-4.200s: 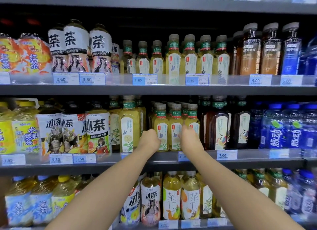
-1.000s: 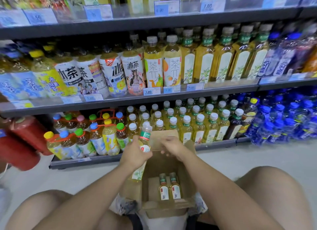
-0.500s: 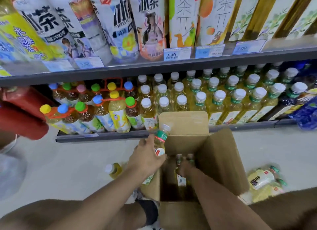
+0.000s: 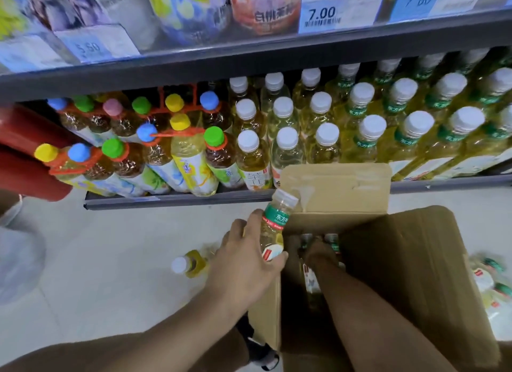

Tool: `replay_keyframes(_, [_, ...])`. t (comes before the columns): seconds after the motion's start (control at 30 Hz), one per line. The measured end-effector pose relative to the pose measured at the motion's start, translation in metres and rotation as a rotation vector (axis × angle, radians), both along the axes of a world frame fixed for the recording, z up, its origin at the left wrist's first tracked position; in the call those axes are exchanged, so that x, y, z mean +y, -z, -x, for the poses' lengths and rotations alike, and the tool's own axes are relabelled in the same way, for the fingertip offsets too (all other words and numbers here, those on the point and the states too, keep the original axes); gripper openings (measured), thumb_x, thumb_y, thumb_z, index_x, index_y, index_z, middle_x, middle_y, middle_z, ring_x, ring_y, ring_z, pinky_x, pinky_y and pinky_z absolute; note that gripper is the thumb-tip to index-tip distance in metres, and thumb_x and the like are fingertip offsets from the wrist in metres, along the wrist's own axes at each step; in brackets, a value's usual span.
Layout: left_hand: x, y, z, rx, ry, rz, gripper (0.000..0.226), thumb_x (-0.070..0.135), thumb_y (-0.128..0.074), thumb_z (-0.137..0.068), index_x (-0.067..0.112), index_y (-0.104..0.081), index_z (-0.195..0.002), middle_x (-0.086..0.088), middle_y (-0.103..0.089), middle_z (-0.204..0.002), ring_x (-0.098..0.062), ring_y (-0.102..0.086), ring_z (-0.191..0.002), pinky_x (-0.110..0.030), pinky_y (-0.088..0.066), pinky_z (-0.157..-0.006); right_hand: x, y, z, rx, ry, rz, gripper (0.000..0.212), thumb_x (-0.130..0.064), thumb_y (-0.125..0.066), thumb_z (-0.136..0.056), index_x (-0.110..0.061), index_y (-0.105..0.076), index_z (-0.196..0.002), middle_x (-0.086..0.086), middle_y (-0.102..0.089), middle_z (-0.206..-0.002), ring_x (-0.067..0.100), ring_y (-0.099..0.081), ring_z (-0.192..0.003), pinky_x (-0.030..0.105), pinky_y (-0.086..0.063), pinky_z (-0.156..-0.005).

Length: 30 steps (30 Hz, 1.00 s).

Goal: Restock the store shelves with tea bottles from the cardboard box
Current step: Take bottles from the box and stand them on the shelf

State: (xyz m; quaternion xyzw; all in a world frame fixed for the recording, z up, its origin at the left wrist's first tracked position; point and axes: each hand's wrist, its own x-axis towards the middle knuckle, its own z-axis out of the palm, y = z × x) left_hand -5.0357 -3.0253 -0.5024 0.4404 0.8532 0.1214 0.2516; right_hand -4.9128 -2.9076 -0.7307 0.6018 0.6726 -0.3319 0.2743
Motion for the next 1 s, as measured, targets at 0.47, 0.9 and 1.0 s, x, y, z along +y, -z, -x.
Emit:
replay_keyframes(0.47, [0.002,-0.012,-0.006,-0.114,-0.059,-0.165,0.08,0.051,-0.074,-0.08,0.037,-0.025,-0.142,0.001,-0.046,-0.131,-0.025,-0.051,-0.122,-0.044,-0.049,-0.096,-0.011,-0.098,-0.023,0.566,0.1,-0.271,0.044,-0.026,-0.077,-0.081,-0.014,-0.059,-0.119,0.006,-0.066,-0.118,0.027,-0.061,-0.11,0.032,-0.046,-0.091])
replay_keyframes(0.9, [-0.012,-0.198,-0.06,-0.165,0.021,-0.691,0.062,0.032,-0.084,-0.077,0.03,-0.043,-0.123,0.009,-0.056,-0.112,-0.012,-0.056,-0.105,-0.018,-0.04,-0.078,-0.017,-0.399,-0.091,0.98,-0.02,-0.684,0.024,-0.035,-0.072,-0.086,-0.023,-0.055,-0.097,-0.004,-0.063,-0.091,0.015,-0.06,-0.085,0.028,-0.046,-0.069])
replay_keyframes(1.0, [0.002,-0.26,-0.062,-0.125,0.048,-0.744,0.072,0.038,-0.079,-0.082,0.024,-0.036,-0.138,0.002,-0.051,-0.126,-0.018,-0.052,-0.119,-0.026,-0.04,-0.087,-0.012,-0.488,-0.102,1.081,-0.083,-0.799,0.024,-0.038,-0.07,-0.089,-0.028,-0.053,-0.102,-0.007,-0.061,-0.096,0.013,-0.06,-0.09,0.024,-0.045,-0.074])
